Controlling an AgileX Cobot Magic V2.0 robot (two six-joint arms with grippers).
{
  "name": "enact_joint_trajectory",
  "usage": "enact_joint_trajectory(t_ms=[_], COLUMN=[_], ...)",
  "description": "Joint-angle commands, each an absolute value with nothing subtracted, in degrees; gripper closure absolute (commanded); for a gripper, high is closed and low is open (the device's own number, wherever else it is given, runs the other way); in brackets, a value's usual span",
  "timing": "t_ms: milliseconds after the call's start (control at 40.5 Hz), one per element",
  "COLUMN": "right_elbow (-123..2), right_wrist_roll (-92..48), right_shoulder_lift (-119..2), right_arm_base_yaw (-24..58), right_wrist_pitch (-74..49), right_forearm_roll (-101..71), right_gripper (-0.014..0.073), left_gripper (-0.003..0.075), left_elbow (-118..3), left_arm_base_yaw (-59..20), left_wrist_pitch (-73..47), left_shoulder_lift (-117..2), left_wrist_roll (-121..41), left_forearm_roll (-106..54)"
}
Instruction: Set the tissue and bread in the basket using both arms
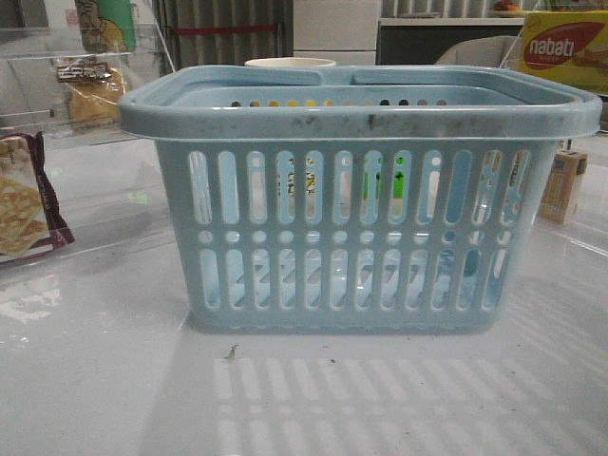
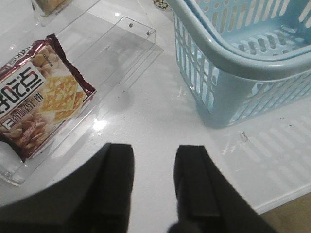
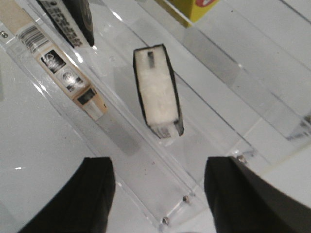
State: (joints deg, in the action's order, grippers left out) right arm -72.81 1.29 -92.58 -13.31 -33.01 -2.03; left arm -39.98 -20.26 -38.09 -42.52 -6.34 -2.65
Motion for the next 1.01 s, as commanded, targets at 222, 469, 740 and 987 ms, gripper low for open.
enact_joint_trajectory(t_ms=[222, 469, 740, 987], right_elbow=[-77.0, -77.2, -77.2, -77.2], right_wrist_roll=[1.5, 1.5, 1.5, 1.5], right_shoulder_lift=[-98.7, -98.1, -88.4, -78.1], right_arm_base_yaw=[-13.5, -13.4, -11.9, -0.5], right_wrist_pitch=[-21.5, -21.8, -23.8, -27.2], right_forearm_roll=[-3.0, -3.1, -3.1, -3.2], right_gripper=[0.0082, 0.04, 0.0426, 0.0426], left_gripper=[0.0528, 0.0576, 0.0593, 0.0593], left_elbow=[-41.8, -41.8, -41.8, -41.8], left_arm_base_yaw=[-20.7, -20.7, -20.7, -20.7], left_wrist_pitch=[-33.6, -33.6, -33.6, -33.6], left_shoulder_lift=[-42.6, -42.6, -42.6, -42.6], left_wrist_roll=[-6.4, -6.4, -6.4, -6.4], left_forearm_roll=[-2.8, -2.8, -2.8, -2.8])
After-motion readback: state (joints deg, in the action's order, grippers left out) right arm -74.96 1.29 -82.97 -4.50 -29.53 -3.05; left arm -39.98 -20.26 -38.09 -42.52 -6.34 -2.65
